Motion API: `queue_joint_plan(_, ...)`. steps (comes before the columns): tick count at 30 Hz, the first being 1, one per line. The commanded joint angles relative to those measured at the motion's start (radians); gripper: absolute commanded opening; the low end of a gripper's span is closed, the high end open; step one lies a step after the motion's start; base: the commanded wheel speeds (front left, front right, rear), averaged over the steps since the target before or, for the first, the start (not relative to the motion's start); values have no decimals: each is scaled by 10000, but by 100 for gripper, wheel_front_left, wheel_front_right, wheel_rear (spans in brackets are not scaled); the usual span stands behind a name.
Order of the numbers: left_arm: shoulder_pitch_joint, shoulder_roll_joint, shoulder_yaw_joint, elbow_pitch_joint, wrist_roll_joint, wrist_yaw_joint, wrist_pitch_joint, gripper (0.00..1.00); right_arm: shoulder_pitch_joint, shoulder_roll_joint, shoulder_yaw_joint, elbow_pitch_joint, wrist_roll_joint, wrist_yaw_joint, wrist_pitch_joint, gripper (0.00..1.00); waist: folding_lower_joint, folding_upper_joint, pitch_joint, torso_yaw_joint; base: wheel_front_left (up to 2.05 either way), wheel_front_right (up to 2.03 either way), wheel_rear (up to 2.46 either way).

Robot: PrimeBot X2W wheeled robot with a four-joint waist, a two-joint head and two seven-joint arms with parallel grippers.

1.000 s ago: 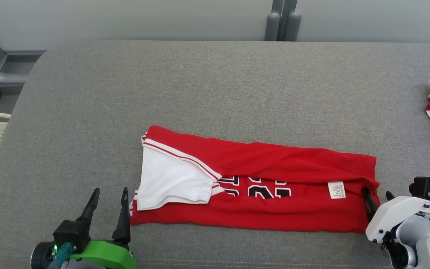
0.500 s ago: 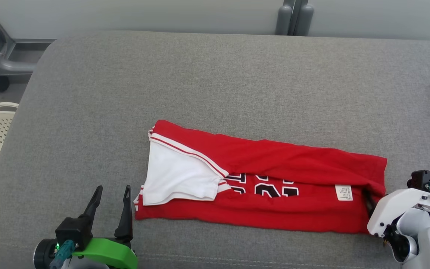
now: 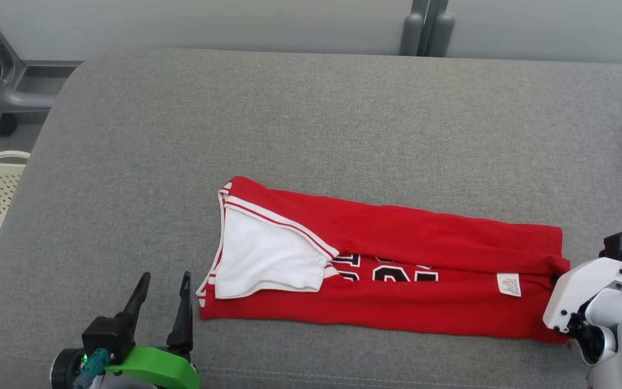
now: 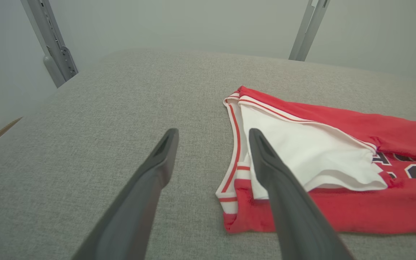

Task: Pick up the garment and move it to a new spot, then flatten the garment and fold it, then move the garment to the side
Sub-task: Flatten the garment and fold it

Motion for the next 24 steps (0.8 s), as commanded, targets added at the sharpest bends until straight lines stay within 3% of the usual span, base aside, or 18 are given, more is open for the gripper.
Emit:
queue_joint_plan(1, -5, 43, 22, 38, 18, -23, -31, 100, -121, -115, -151, -60, -98, -28, 73, 0, 0, 0, -15, -17, 0, 0, 0)
queue_joint_plan(14, 32, 73, -2, -31, 80, -76, -31, 100, -38, -368, -1968, -1657, -1208, -25, 948, 0, 0, 0, -14, -249, 0, 0, 0)
queue_joint_plan(24, -168, 44, 38, -79, 155, -97, -31, 100, -44, -1138, -2345, -2788, -2000, -25, 1543, 0, 0, 0, 24, -360, 0, 0, 0)
